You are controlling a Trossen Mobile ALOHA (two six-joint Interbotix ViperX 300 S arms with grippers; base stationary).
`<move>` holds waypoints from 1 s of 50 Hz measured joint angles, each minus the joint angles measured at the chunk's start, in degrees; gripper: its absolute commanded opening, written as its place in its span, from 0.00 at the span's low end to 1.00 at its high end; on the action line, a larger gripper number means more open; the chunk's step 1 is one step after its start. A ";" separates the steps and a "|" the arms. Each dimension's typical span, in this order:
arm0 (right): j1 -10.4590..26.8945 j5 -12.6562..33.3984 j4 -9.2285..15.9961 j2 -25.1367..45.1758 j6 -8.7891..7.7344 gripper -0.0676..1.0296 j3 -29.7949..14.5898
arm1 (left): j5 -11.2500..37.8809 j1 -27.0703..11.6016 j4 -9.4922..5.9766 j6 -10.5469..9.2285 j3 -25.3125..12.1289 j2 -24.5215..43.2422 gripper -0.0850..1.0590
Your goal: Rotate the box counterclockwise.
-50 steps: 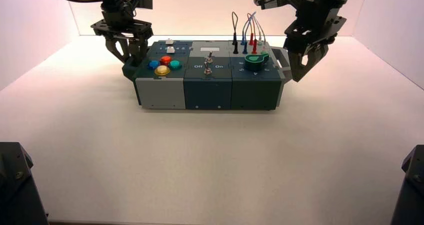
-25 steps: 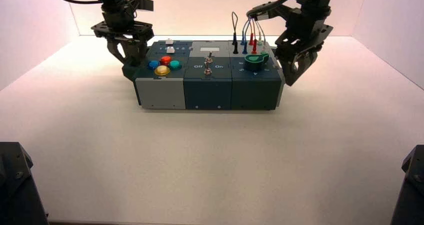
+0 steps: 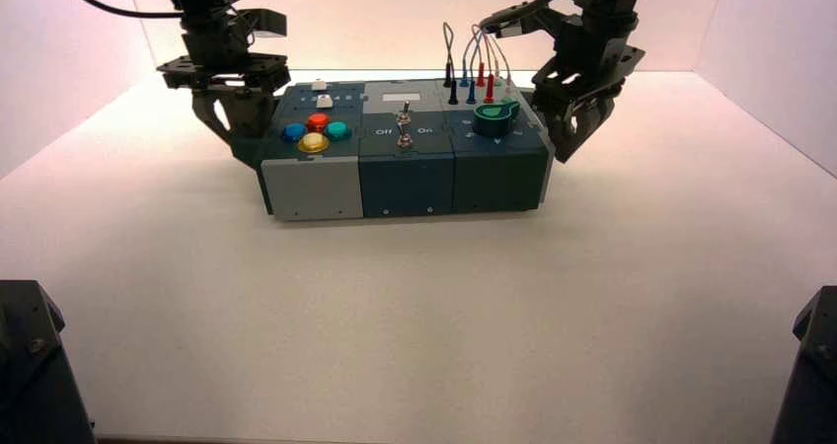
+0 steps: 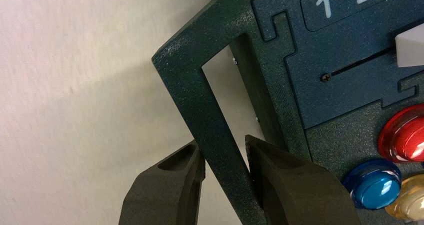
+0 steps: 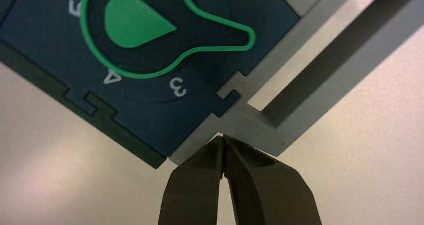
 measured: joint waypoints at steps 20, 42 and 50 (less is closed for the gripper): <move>-2.20 -1.58 0.26 0.26 0.00 0.04 -0.88 | 0.00 -0.18 -0.53 -2.37 6.15 -3.60 0.44; -3.52 -1.67 -0.26 2.29 -0.18 0.04 -4.83 | 0.88 -0.09 -0.97 -3.34 7.82 -5.19 0.44; -3.52 -1.76 -0.26 2.29 -0.18 0.04 -4.83 | 0.88 -0.35 -1.41 -3.34 8.09 -5.27 0.44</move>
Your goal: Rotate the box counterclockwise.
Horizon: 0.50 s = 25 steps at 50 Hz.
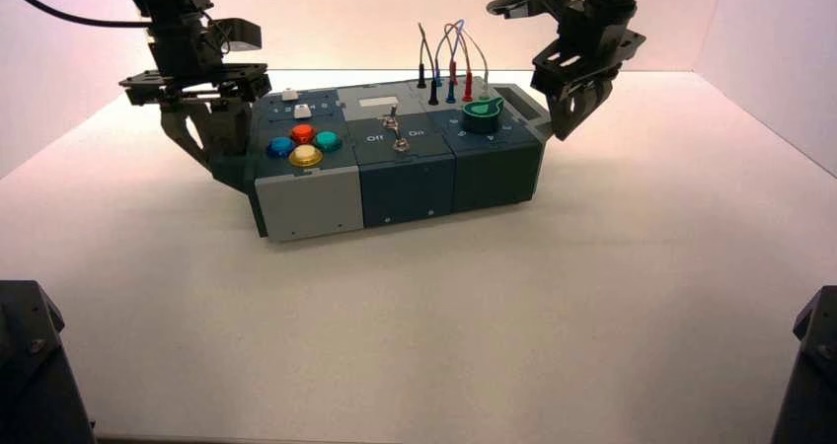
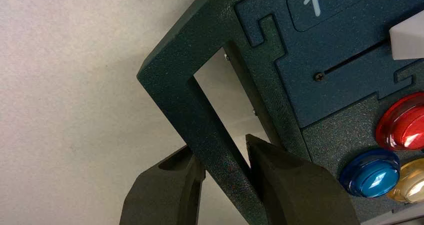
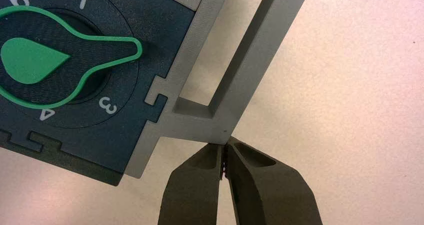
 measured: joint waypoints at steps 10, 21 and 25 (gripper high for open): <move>-0.09 0.09 0.00 0.70 0.09 0.04 -1.05 | 0.18 -0.70 -0.53 -0.26 0.09 0.00 0.42; -0.79 0.09 0.00 2.46 0.09 0.04 -3.87 | 0.53 -1.67 -1.76 -0.97 0.18 0.09 0.42; -0.88 0.09 0.00 3.16 0.00 0.04 -4.75 | 0.62 -1.76 -1.85 -1.49 0.18 0.09 0.42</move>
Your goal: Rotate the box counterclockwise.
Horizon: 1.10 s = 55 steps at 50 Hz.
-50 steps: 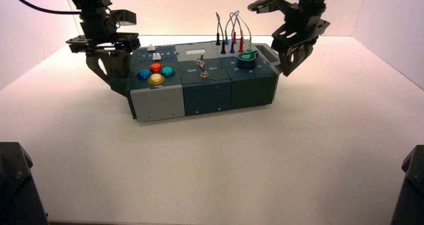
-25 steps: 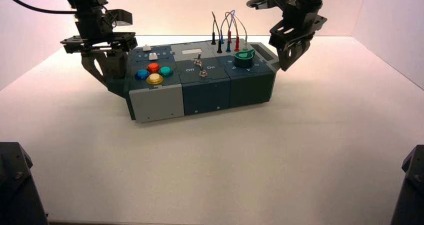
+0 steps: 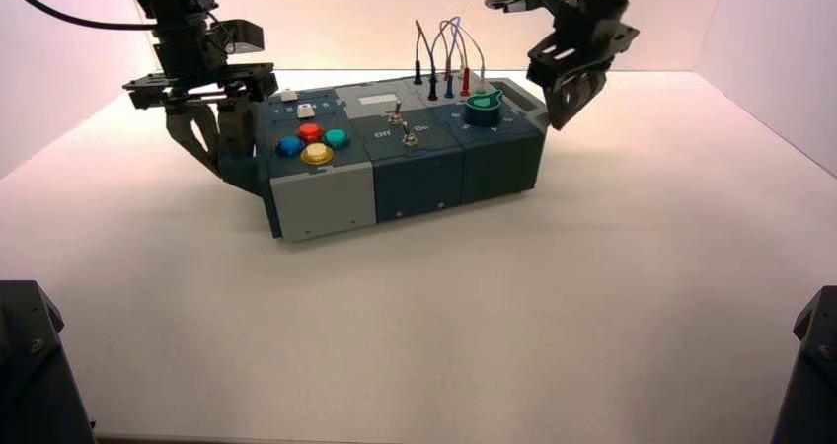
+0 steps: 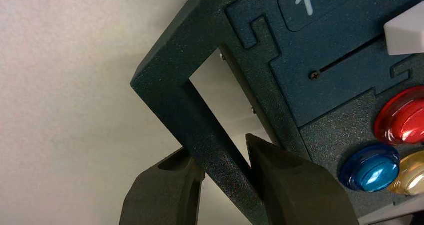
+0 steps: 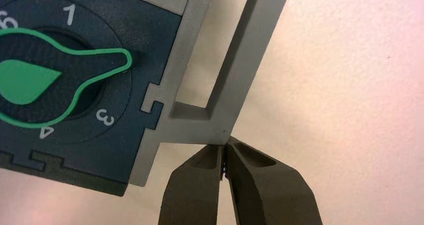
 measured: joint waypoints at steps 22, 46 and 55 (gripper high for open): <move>-0.26 0.79 0.00 1.05 0.00 0.04 -2.37 | 0.62 -0.09 -0.70 -1.23 -0.09 -0.09 0.42; 0.35 2.55 0.62 -7.73 0.44 0.06 -1.76 | 4.83 -11.95 -0.70 2.64 2.64 -1.05 0.42; -0.79 3.43 0.62 -9.05 0.44 0.10 -1.58 | 5.36 -12.74 -0.35 2.99 3.16 -1.32 0.42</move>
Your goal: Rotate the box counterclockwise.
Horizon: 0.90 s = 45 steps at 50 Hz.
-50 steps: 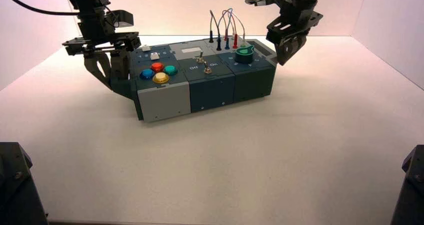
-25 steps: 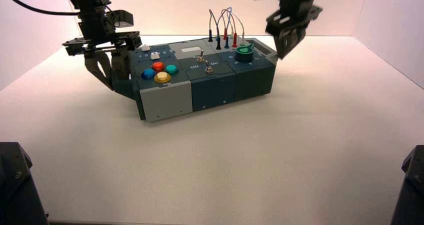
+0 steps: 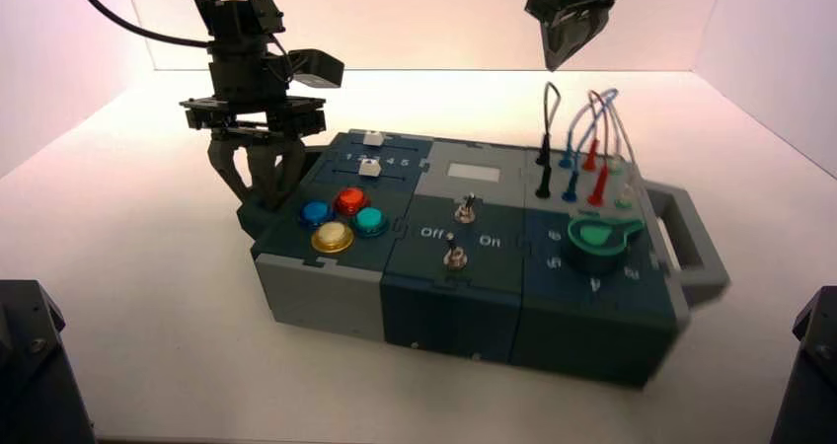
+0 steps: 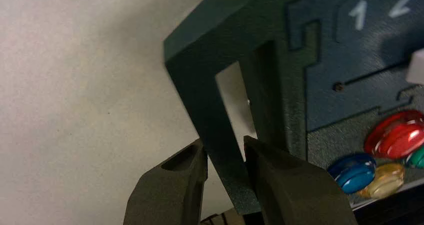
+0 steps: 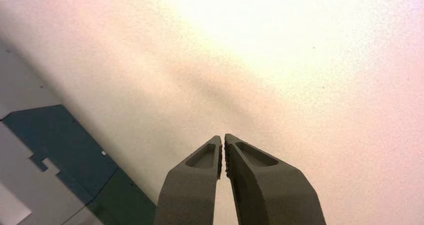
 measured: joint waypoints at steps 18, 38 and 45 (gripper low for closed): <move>0.18 1.05 0.35 -4.66 1.49 0.09 4.04 | -3.43 0.09 0.70 -4.04 -3.25 2.20 0.20; -0.09 3.69 0.35 -12.39 4.04 0.07 8.09 | -9.58 1.93 0.26 -10.02 -3.78 2.81 0.05; 0.09 3.87 0.26 -13.36 4.83 0.07 10.11 | -10.90 4.48 -0.53 -10.20 -4.83 3.16 0.05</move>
